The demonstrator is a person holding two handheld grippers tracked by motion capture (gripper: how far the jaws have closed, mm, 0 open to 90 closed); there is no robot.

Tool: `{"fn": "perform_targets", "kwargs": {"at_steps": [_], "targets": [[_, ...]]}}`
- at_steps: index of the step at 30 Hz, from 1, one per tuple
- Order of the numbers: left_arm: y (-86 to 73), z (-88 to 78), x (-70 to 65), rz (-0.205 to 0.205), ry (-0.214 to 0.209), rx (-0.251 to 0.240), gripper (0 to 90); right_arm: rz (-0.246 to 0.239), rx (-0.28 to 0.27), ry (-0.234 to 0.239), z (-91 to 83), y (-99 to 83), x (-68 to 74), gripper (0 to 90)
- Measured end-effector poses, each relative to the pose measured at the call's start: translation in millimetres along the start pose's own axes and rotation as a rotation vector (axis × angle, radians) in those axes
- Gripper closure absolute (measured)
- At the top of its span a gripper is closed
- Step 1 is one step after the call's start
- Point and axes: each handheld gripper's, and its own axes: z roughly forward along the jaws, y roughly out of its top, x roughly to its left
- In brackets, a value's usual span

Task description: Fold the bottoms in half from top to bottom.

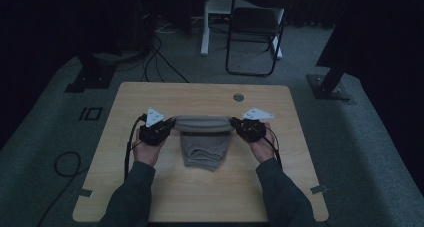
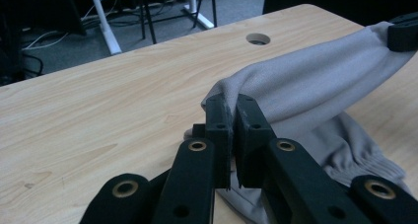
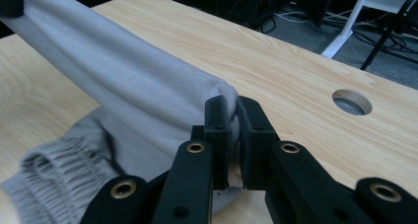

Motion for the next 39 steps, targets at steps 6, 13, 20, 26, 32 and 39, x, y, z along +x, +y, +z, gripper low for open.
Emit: {"fn": "perform_targets", "kwargs": {"at_steps": [6,13,20,26,32,39], "targets": [[-10.7,-11.7,-5.3,0.013,-0.018,0.006,85.8,-0.011,-0.007,0.019,-12.2,-9.7,8.0,85.0],[-35.7,-16.3,-8.5,-0.007,-0.059,0.033,85.7,-0.017,0.021,0.045,-15.9,-31.0,19.4,85.0],[-51.3,-24.7,-11.6,-0.021,-0.08,0.055,85.5,-0.019,0.045,0.075,-21.8,-48.8,28.1,85.0],[-71.7,-24.2,-17.7,-0.037,-0.111,0.1,84.8,-0.023,0.089,0.093,-22.1,-65.1,33.3,84.7],[-85.8,-21.3,-20.7,-0.057,-0.135,0.159,80.0,-0.033,0.135,0.129,-24.4,-74.4,36.1,81.6],[-68.2,-25.8,-21.0,-0.037,-0.169,0.092,65.8,0.01,0.066,0.155,-32.2,-62.5,30.4,67.7]]}}
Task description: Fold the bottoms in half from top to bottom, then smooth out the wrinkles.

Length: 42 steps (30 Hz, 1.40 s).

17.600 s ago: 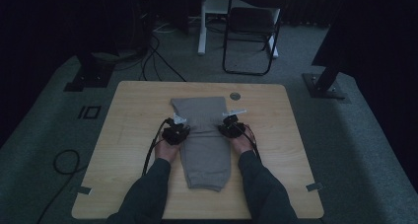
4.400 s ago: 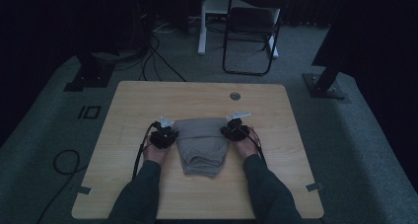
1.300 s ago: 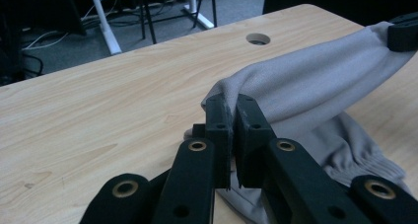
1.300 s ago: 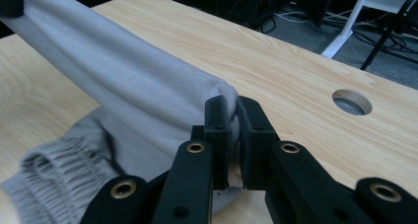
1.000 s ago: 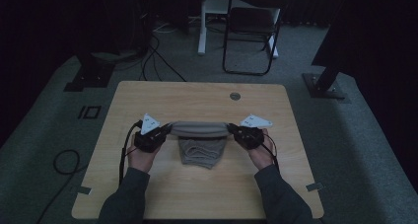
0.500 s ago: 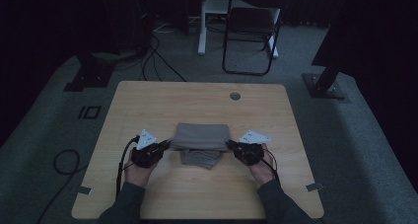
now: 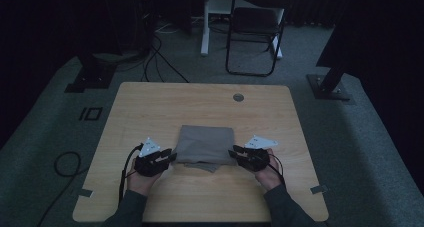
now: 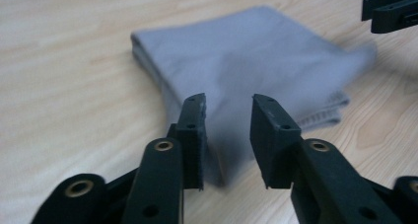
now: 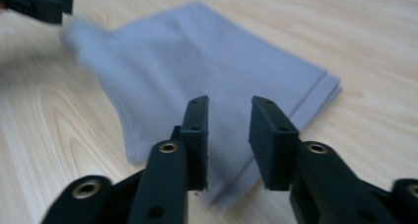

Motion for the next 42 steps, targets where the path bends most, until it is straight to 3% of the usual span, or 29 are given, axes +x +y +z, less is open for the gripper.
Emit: {"fn": "perform_targets", "kwargs": {"at_steps": [2,5,13,20,23,33,42], "targets": [[5.9,2.1,-0.3,0.002,0.001,-0.013,65.0,0.009,-0.01,-0.011,0.2,4.1,-0.7,65.9],[11.8,13.2,-0.7,0.006,0.005,0.008,63.2,0.022,0.008,-0.018,8.0,5.9,0.8,63.2],[7.9,52.7,-10.8,0.032,0.009,0.117,56.8,0.065,0.102,0.02,42.2,2.7,12.3,51.0],[-3.9,55.6,-15.6,0.039,-0.005,0.165,56.7,0.017,0.164,0.016,53.6,-3.3,29.0,42.9],[-11.2,56.4,-17.5,0.022,-0.02,0.172,57.8,-0.006,0.189,0.01,55.3,-3.9,31.3,41.4],[-8.2,66.1,-17.6,-0.002,-0.013,0.17,58.2,0.004,0.197,-0.02,65.6,-3.3,15.9,41.1],[0.9,81.1,-5.7,-0.042,0.015,0.15,58.2,0.03,0.168,-0.036,78.2,2.4,-2.0,42.0]]}}
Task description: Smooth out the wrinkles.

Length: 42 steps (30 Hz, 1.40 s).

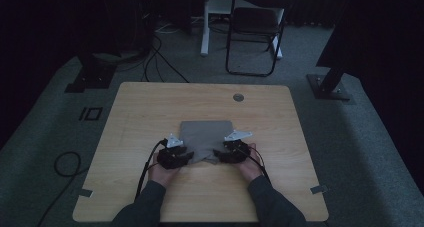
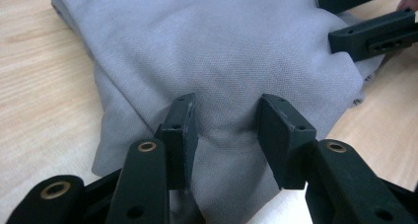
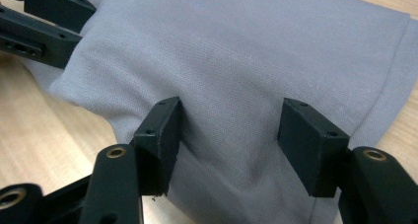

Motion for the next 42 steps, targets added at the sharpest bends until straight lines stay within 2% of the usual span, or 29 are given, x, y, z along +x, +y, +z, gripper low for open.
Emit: {"fn": "perform_targets", "kwargs": {"at_steps": [9,12,17,21,23,26,30,33,35,37,40,42], "targets": [[8.2,11.5,11.8,-0.014,0.037,-0.031,58.2,0.034,-0.032,-0.016,11.3,4.4,-12.9,44.6],[8.8,13.1,14.3,-0.024,0.035,-0.036,58.1,0.042,-0.04,-0.028,15.4,5.1,-16.2,44.9],[7.1,10.8,15.5,-0.019,0.044,-0.033,57.9,0.039,-0.043,-0.038,17.6,5.1,-18.8,45.0],[0.9,5.2,19.4,-0.01,0.067,-0.006,57.3,0.04,-0.03,-0.04,12.6,2.6,-19.8,48.8],[-2.6,4.2,22.5,0.001,0.098,0.017,57.4,0.041,-0.02,-0.048,8.7,0.1,-20.9,50.9],[-5.4,1.4,28.0,-0.01,0.112,0.022,58.2,0.036,-0.004,-0.069,3.8,-5.0,-22.6,54.7],[-10.0,-3.1,32.0,-0.016,0.106,0.022,58.1,-0.003,0.006,-0.119,-1.8,-9.8,-21.7,56.6],[-13.0,-8.3,34.3,-0.01,0.112,0.023,57.7,-0.007,0.01,-0.128,-5.5,-12.9,-22.3,55.7],[-14.8,-12.5,36.4,-0.008,0.117,0.021,57.4,0.001,0.011,-0.125,-8.6,-15.3,-24.1,54.6],[-17.2,-16.4,38.5,0.011,0.169,0.043,57.3,0.002,0.008,-0.128,-12.1,-18.0,-26.5,54.6],[-21.1,-25.2,46.2,-0.017,0.177,0.024,57.2,0.012,-0.015,-0.117,-18.9,-21.5,-32.0,53.5],[-22.0,-30.0,50.3,-0.029,0.188,0.01,57.2,0.045,-0.037,-0.111,-24.2,-22.5,-38.1,53.3]]}}
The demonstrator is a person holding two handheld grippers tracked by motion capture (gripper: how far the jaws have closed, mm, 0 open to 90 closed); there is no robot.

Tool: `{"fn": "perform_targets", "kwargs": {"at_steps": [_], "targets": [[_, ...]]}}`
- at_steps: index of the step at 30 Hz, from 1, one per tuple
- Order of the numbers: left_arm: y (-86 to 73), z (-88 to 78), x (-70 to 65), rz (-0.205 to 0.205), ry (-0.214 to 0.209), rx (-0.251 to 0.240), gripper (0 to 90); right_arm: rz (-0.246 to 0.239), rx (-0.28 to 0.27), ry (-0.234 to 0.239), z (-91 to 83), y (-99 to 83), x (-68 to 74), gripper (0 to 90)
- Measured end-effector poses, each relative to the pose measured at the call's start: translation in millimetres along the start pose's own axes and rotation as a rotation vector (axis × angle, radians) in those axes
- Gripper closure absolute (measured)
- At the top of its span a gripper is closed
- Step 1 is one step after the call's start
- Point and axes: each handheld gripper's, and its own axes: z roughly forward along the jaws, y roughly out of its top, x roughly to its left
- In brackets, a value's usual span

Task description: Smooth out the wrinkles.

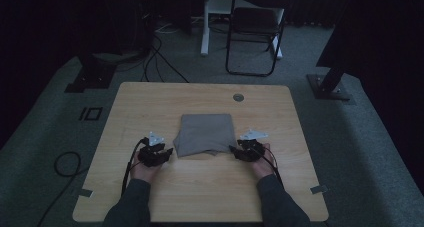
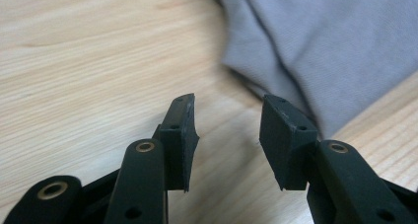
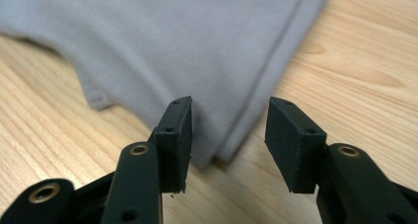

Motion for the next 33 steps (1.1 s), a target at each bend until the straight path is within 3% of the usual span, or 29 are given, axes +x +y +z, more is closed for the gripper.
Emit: {"fn": "perform_targets", "kwargs": {"at_steps": [4,8,21,33], "targets": [[-2.1,0.1,9.1,-0.02,0.041,-0.008,57.2,0.044,-0.023,-0.025,-7.5,-0.6,-12.5,52.6],[-3.2,1.4,18.4,-0.061,0.05,-0.021,57.2,0.062,-0.011,-0.046,-6.9,-4.8,-22.7,51.7],[-6.3,2.9,40.5,-0.147,0.108,-0.036,57.2,0.079,0.0,-0.101,-5.8,-10.0,-35.9,48.6],[-6.4,5.1,43.6,-0.161,0.121,-0.026,56.2,0.117,-0.006,-0.119,-9.3,-11.9,-46.1,48.4]]}}
